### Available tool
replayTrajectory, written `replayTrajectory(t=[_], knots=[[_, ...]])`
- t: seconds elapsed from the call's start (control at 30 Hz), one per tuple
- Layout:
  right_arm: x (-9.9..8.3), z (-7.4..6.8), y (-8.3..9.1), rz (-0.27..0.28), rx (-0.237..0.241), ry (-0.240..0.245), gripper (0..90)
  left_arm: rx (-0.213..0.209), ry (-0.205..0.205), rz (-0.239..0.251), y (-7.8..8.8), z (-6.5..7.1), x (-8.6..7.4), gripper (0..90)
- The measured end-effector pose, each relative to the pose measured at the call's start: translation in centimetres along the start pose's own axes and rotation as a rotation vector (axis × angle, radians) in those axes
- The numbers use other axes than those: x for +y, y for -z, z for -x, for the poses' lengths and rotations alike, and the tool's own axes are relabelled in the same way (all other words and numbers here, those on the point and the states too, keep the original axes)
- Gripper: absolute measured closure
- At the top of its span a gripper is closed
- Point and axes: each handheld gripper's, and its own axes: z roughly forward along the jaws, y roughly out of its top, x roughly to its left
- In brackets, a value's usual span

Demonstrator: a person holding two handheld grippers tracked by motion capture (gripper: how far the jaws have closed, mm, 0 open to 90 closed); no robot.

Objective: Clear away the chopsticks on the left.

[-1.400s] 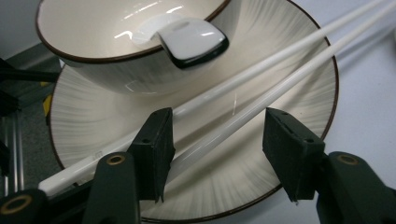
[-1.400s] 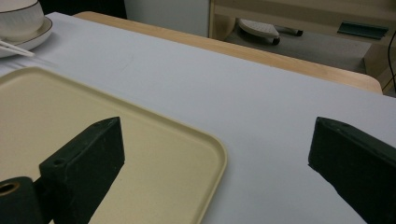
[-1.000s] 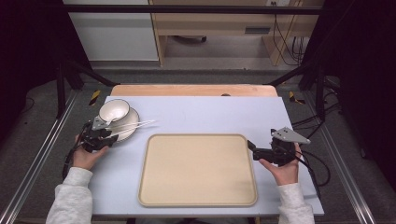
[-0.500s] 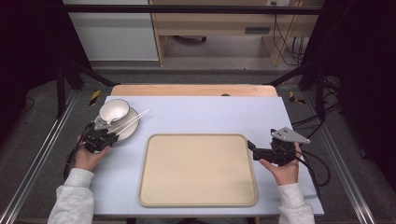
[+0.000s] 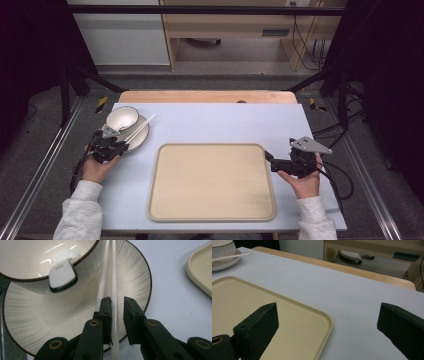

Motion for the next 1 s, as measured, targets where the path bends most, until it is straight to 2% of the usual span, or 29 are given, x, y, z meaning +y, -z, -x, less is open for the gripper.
replayTrajectory(t=[0.17, 0.27, 0.37, 0.57, 0.87, 0.97, 1.0], knots=[[0.0, 0.0, 0.0, -0.002, 0.002, -0.002, 4.0, 0.002, 0.035, 0.005, -0.6, 0.1, 0.5, 76.2], [0.0, 0.0, 0.0, -0.002, 0.005, -0.002, 4.0, 0.008, 0.039, -0.009, -1.2, 0.2, 0.6, 76.7], [0.0, 0.1, -0.1, -0.007, 0.005, 0.001, 4.0, 0.004, 0.059, -0.009, -1.7, 0.1, 0.6, 78.5], [-0.1, 0.1, -0.1, -0.007, 0.006, -0.002, 4.1, 0.000, 0.069, -0.012, -2.0, 0.2, 0.7, 82.3], [0.0, 0.1, -0.1, -0.007, 0.005, -0.002, 4.0, -0.002, 0.070, -0.008, -1.9, 0.7, 0.8, 84.4], [0.0, 0.1, 0.1, -0.003, 0.002, -0.005, 3.8, 0.004, 0.071, 0.001, -1.5, 1.0, 0.9, 84.5], [0.0, 0.1, 0.2, -0.002, 0.001, -0.007, 3.8, -0.009, 0.075, 0.018, -1.2, 1.1, 1.0, 84.5]])
